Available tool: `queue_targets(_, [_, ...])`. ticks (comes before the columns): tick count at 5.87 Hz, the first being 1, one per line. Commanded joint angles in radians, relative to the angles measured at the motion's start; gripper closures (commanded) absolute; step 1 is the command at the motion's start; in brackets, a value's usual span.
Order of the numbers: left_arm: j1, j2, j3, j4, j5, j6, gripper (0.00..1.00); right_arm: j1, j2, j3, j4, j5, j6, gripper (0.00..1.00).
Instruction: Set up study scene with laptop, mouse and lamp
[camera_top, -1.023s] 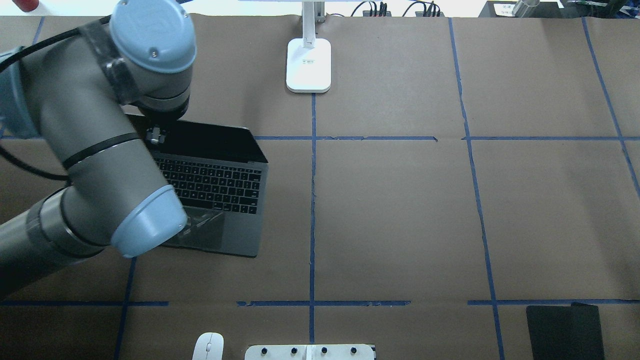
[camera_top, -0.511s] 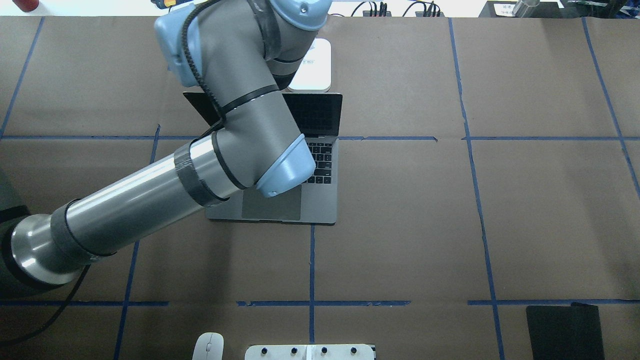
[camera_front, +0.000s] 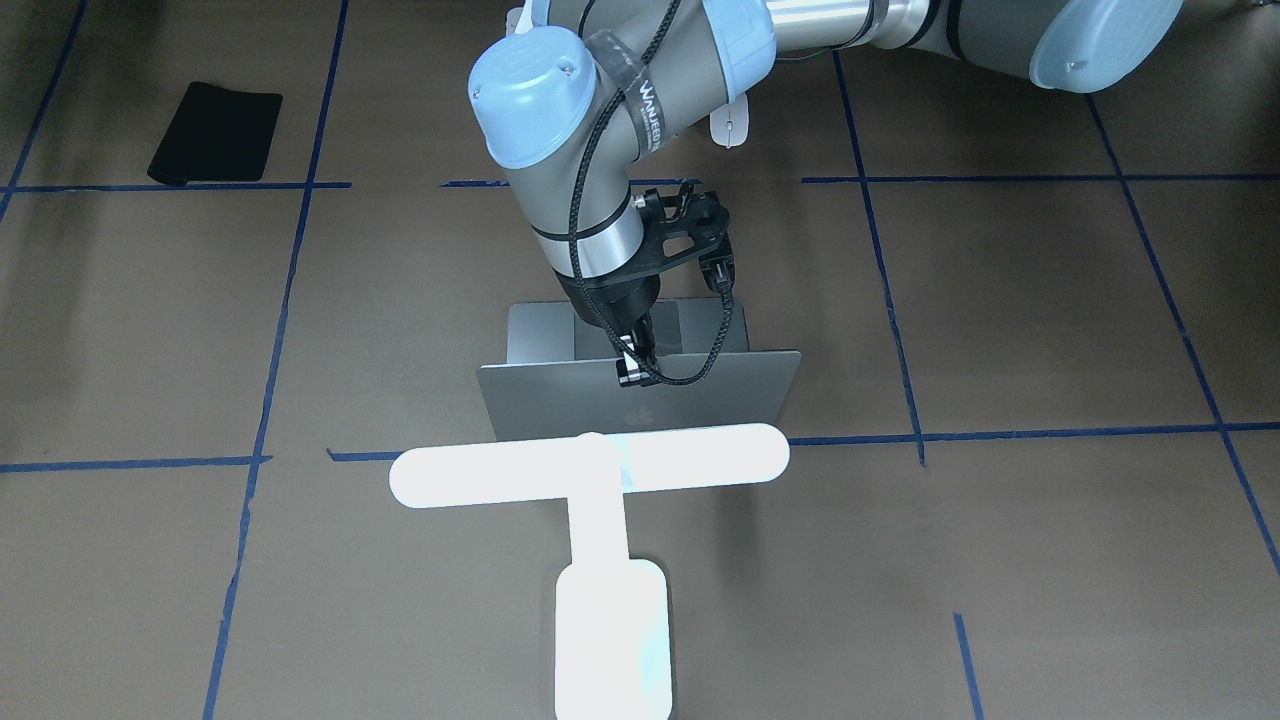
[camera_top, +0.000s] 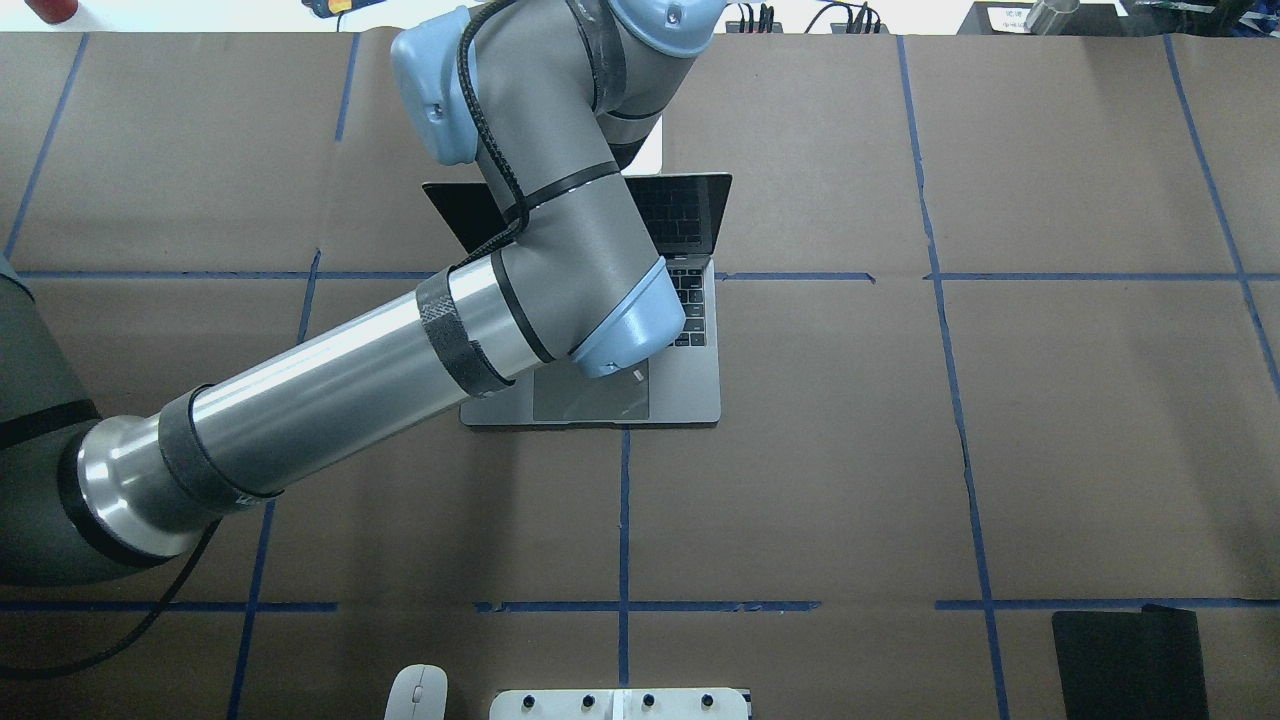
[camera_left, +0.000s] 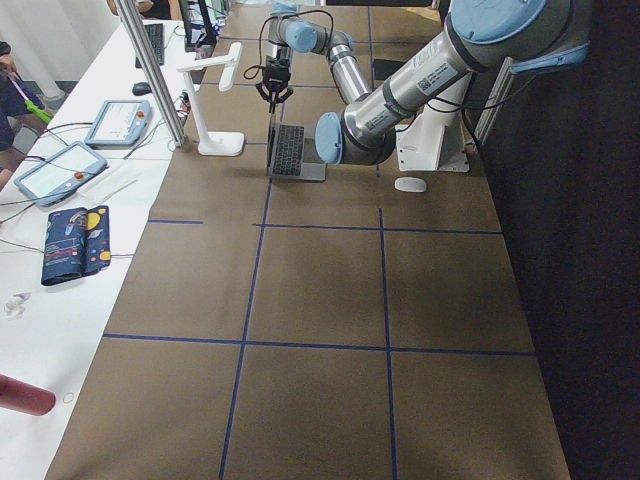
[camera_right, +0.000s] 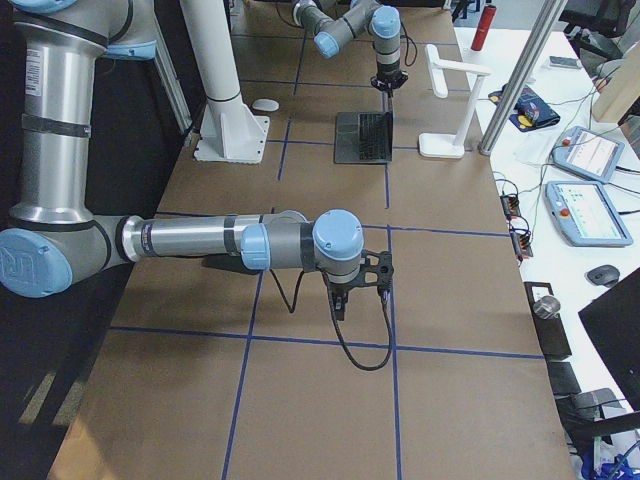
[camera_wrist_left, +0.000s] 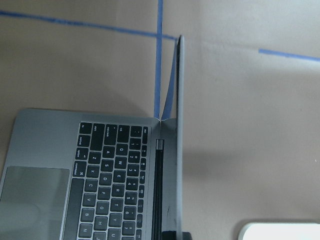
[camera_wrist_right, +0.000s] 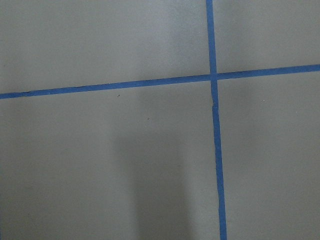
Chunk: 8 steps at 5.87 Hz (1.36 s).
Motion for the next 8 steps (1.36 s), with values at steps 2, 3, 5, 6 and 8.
queue_targets(2, [-0.001, 0.009, 0.014, -0.049, -0.002, 0.004, 0.24, -0.001, 0.003, -0.002, 0.0, 0.002, 0.002, 0.0])
queue_targets(3, [-0.002, 0.033, -0.04, -0.047, -0.003, 0.05, 0.0, -0.002, 0.006, -0.002, 0.0, 0.003, 0.002, 0.0])
queue_targets(5, [-0.005, 0.255, -0.46, 0.052, -0.047, 0.2, 0.0, -0.014, 0.008, 0.024, 0.0, 0.002, 0.038, 0.0])
queue_targets(6, [-0.002, 0.314, -0.602, 0.112, -0.051, 0.267, 0.0, -0.029, -0.015, 0.079, 0.0, -0.003, 0.096, 0.0])
queue_targets(8, [0.051, 0.456, -0.831, 0.145, -0.106, 0.456, 0.0, -0.07, -0.099, 0.174, 0.0, -0.005, 0.196, 0.0])
